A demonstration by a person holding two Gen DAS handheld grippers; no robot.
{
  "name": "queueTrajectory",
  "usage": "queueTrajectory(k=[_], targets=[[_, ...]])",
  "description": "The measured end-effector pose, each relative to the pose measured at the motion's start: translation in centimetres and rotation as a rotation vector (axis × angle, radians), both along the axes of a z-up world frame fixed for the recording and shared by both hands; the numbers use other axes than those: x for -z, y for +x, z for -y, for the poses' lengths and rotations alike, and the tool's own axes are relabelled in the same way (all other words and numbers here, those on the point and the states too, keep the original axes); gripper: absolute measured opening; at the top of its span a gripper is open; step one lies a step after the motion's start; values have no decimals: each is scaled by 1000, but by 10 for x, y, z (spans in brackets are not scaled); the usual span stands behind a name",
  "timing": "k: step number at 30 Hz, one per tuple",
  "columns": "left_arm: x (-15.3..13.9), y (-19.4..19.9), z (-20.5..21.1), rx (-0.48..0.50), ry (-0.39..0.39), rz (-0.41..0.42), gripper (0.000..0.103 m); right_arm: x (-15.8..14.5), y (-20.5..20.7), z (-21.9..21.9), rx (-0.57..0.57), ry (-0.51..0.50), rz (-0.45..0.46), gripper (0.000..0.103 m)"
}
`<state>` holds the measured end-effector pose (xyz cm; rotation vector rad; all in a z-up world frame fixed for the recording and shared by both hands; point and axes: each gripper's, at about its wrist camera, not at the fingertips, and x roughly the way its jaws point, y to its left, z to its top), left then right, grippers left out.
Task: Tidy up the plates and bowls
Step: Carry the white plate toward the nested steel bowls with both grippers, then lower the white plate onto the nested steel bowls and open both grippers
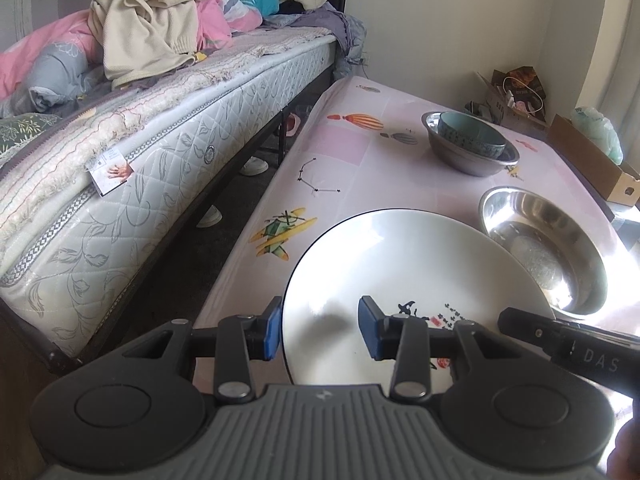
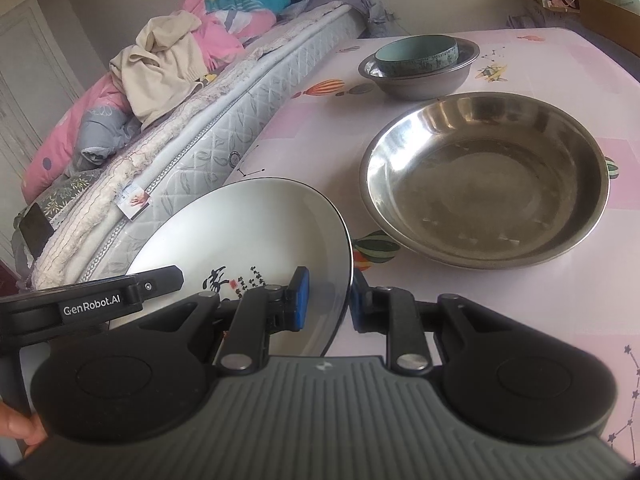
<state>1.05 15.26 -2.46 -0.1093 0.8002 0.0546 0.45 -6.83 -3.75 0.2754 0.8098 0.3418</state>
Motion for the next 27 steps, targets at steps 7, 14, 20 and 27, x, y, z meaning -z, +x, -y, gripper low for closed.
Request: queueTrajectory(k=[7, 14, 20, 27], targets=[[-9, 1, 6, 6, 0, 25, 40, -10, -2, 4, 12, 7, 17, 21], [-17, 7, 16, 25, -3, 46, 40, -19, -3, 14, 37, 14, 36, 21], [-23, 17, 29, 53, -9, 64, 40, -25, -1, 27, 67, 18, 44, 21], [-27, 32, 55, 97, -20, 78, 40, -29, 4, 50, 114, 15, 51, 21]])
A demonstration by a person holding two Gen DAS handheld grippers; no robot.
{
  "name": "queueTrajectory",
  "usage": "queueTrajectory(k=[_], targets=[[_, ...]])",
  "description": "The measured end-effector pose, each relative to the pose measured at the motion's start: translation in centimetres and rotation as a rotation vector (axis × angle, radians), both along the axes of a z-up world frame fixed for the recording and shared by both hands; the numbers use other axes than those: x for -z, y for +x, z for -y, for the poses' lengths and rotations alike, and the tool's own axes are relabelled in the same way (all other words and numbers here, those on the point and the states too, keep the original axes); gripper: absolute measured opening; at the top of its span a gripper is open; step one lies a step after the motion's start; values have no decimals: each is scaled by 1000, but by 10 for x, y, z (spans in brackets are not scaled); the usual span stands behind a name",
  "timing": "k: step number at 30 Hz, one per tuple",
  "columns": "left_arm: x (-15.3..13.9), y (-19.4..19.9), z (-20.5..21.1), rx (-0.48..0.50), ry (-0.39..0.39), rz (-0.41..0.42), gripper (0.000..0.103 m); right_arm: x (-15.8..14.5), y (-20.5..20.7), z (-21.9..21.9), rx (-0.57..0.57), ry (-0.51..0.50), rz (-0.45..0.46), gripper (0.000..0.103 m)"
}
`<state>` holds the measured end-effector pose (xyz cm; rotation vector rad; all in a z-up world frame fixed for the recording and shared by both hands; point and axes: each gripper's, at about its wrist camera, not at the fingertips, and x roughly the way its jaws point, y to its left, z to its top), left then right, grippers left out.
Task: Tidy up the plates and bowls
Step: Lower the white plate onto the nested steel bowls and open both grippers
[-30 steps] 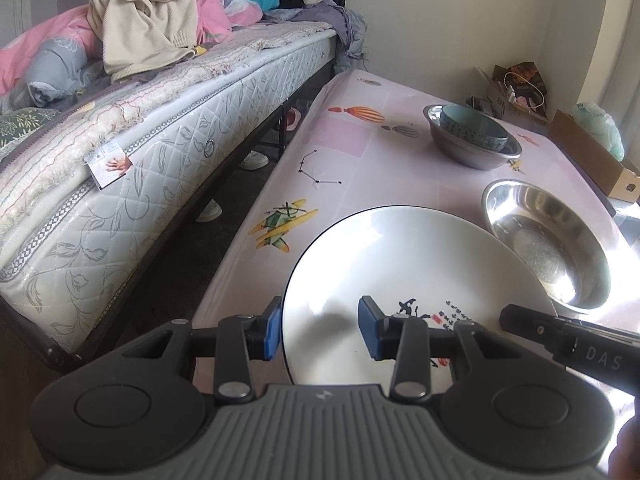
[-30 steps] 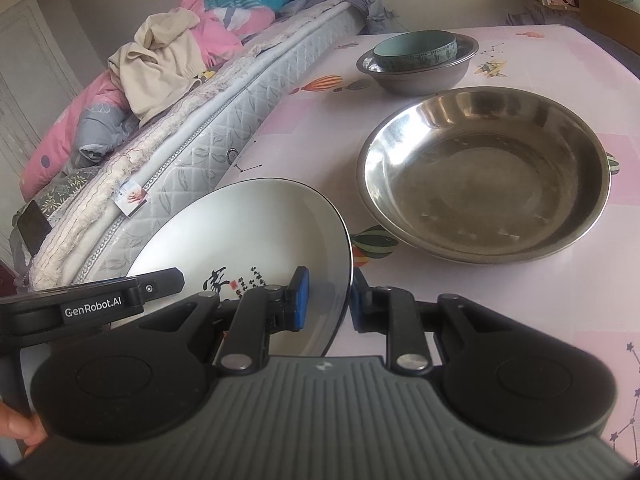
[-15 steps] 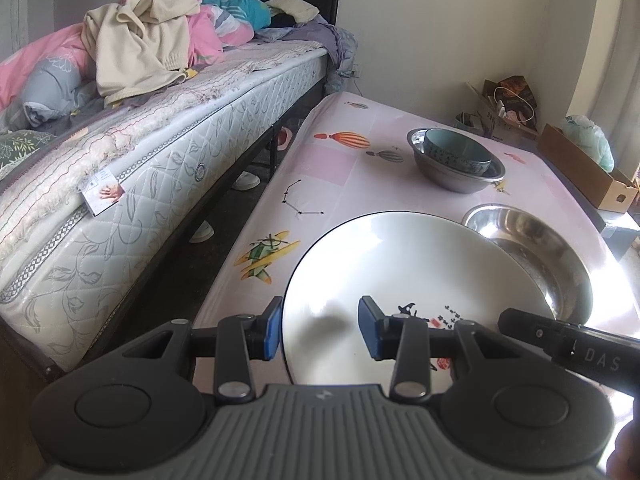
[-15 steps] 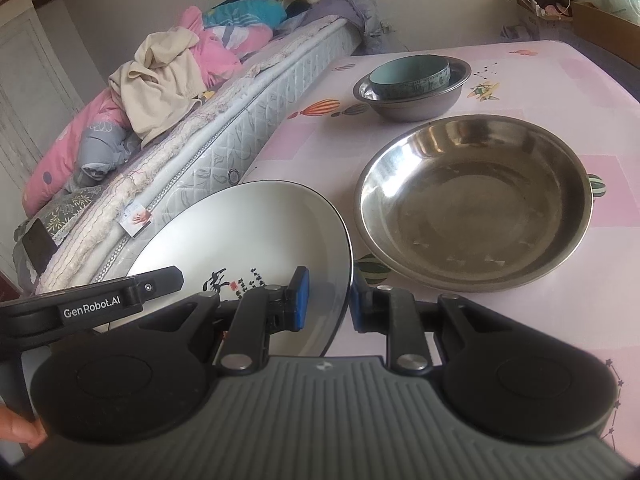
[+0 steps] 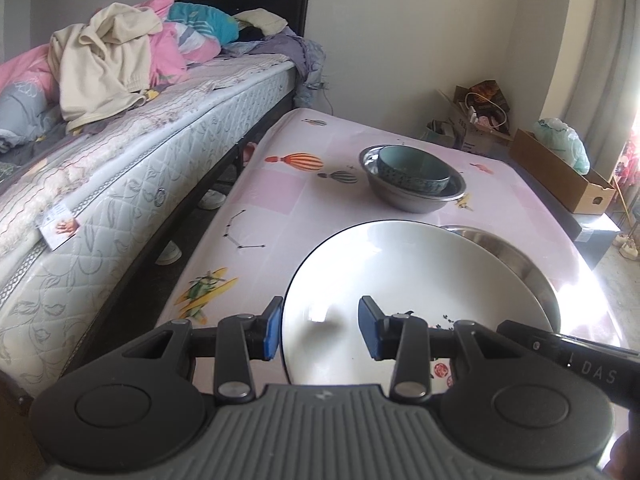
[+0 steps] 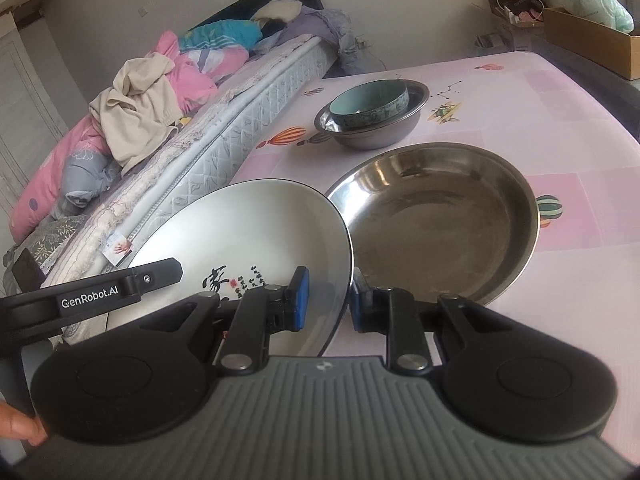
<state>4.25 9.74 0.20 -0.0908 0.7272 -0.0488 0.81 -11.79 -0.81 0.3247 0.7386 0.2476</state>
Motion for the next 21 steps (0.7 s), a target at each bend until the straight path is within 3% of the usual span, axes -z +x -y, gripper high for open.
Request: queueTrajectory(k=[21], targets=[[7, 59, 80, 121, -3, -14, 40, 5, 33, 83, 140, 16, -11, 21]])
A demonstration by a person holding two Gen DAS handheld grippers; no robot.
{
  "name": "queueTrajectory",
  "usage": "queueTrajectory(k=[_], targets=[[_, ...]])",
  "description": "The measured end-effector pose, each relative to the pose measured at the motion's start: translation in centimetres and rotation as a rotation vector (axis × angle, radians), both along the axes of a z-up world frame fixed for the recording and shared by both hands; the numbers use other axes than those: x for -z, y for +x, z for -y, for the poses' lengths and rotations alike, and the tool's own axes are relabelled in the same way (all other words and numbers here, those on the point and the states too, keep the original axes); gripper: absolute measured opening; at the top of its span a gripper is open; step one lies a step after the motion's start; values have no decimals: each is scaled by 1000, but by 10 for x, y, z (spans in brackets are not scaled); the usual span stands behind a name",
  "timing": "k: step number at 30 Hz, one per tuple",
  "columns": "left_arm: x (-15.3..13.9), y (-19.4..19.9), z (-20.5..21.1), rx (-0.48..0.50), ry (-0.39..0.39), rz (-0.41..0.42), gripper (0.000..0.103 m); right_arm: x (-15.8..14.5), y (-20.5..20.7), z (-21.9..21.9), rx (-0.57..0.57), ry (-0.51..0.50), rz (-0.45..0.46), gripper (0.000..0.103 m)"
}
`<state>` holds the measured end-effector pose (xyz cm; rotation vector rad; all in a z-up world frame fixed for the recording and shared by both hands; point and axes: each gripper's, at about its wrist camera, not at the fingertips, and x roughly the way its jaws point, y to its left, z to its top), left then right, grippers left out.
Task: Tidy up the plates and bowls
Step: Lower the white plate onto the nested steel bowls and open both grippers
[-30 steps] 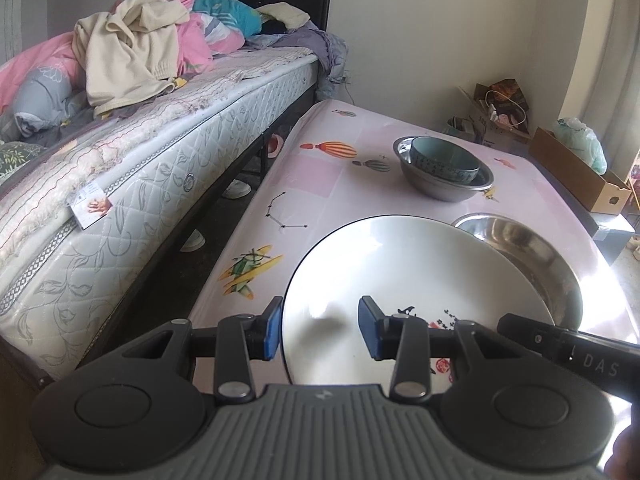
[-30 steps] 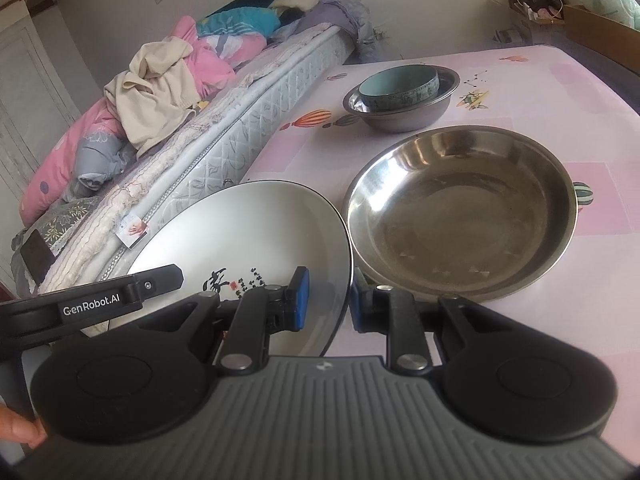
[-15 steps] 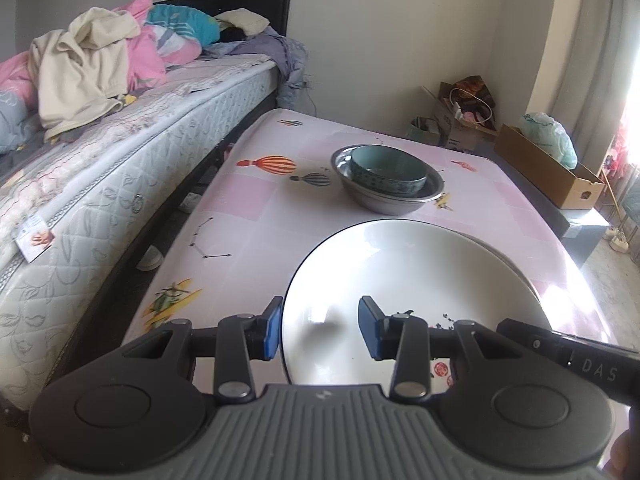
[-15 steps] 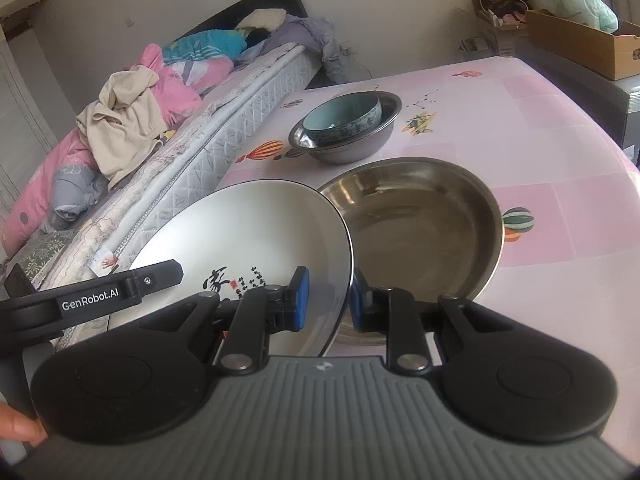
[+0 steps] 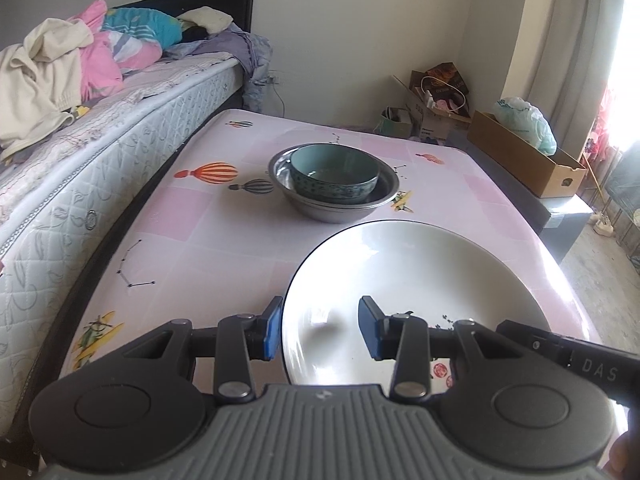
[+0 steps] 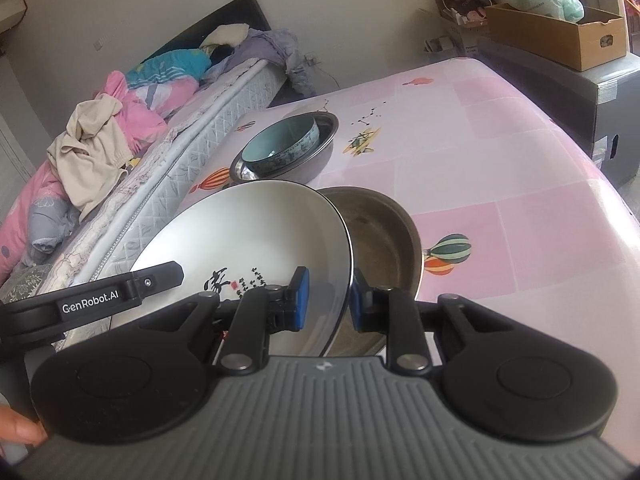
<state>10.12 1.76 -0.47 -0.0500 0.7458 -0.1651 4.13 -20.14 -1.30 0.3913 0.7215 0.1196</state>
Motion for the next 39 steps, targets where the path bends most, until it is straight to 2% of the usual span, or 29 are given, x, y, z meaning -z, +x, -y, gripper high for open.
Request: queueTrajectory(k=[11, 20, 21, 22, 24, 27, 39], targets=[[19, 21, 19, 21, 8, -43, 40, 15, 21, 22, 28, -1, -28, 21], [29, 31, 25, 24, 45, -60, 39, 27, 33, 25, 27, -5, -36, 21], [29, 32, 25, 30, 42, -61, 35, 27, 34, 25, 26, -10, -34, 21], [28, 31, 25, 71, 5, -51, 24, 27, 36, 24, 25, -14, -35, 21], [24, 30, 33, 107, -1, -38, 23, 27, 39, 23, 17, -8, -35, 21], [22, 27, 46, 126, 68, 4, 29, 30, 43, 20, 2, -12, -46, 21], [14, 12, 21, 55, 92, 58, 53, 28, 45, 15, -4, -58, -38, 21]])
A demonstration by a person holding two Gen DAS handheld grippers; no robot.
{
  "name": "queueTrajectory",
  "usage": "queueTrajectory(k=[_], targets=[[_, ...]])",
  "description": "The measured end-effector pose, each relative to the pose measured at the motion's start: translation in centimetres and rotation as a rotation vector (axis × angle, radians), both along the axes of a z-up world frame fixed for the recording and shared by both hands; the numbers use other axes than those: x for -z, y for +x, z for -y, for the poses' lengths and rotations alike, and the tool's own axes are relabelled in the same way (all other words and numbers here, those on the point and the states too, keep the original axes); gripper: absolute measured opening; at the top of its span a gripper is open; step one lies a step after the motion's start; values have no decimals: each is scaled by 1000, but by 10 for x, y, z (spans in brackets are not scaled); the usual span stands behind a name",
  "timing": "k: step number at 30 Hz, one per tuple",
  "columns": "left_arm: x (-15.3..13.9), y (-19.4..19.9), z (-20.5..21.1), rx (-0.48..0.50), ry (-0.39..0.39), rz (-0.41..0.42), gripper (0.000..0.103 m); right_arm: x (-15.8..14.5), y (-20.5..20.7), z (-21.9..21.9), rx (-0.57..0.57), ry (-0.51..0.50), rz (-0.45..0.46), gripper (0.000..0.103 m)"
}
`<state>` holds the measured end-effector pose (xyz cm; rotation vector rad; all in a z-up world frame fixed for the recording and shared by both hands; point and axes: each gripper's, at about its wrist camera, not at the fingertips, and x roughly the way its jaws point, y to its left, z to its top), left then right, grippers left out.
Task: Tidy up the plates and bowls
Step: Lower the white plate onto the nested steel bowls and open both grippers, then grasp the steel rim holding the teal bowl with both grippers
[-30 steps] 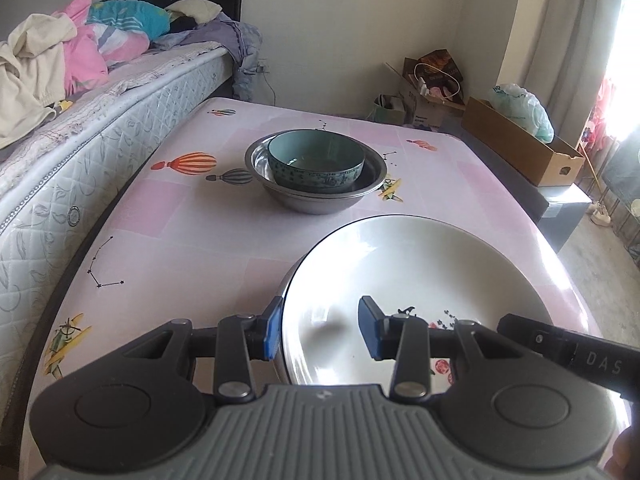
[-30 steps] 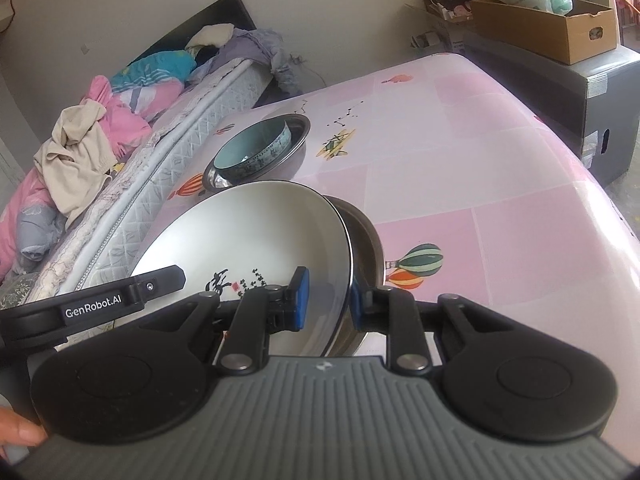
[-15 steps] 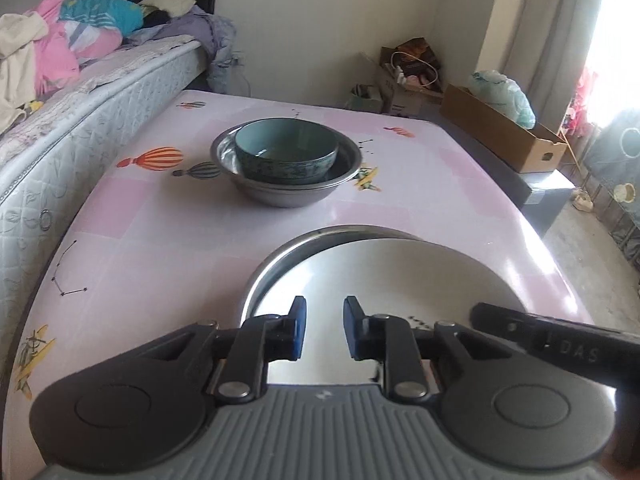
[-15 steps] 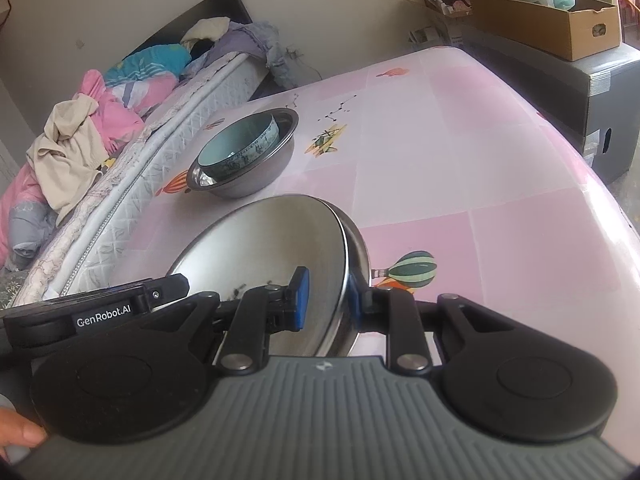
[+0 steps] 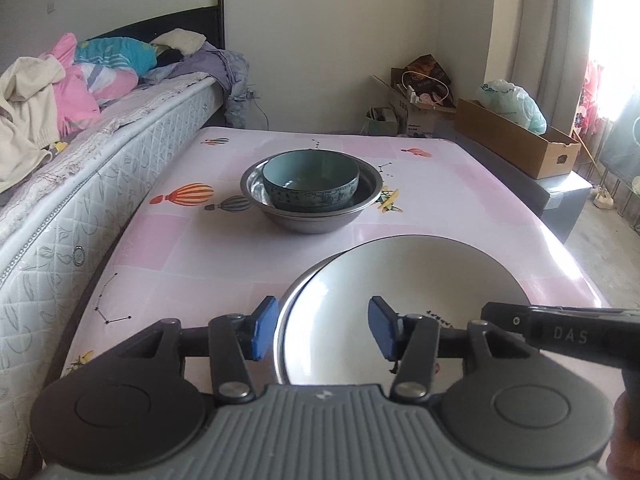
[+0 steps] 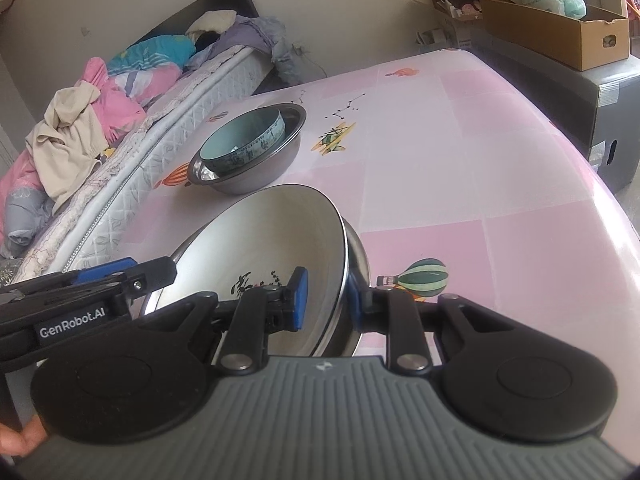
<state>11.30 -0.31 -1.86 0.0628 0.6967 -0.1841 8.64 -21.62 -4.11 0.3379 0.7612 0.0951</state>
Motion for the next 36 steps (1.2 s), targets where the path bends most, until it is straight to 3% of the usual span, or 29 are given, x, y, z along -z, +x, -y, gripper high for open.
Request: queueTrajectory(k=[5, 8, 14, 19, 29, 36], targets=[[3, -9, -22, -51, 9, -10, 55, -7, 3, -6, -14, -37, -14, 26], [8, -10, -32, -74, -2, -47, 55, -16, 3, -7, -5, -81, 10, 40], [17, -11, -39, -72, -47, -98, 55, -38, 2, -1, 5, -104, 65, 43], [19, -12, -33, -55, -40, -139, 55, -39, -13, 7, 32, -87, 51, 43], [6, -19, -24, -49, -3, -157, 78, -23, -42, 9, 33, -17, -11, 55], [-5, -22, -21, -59, 13, -144, 86, -25, -47, 7, 12, 19, -20, 62]])
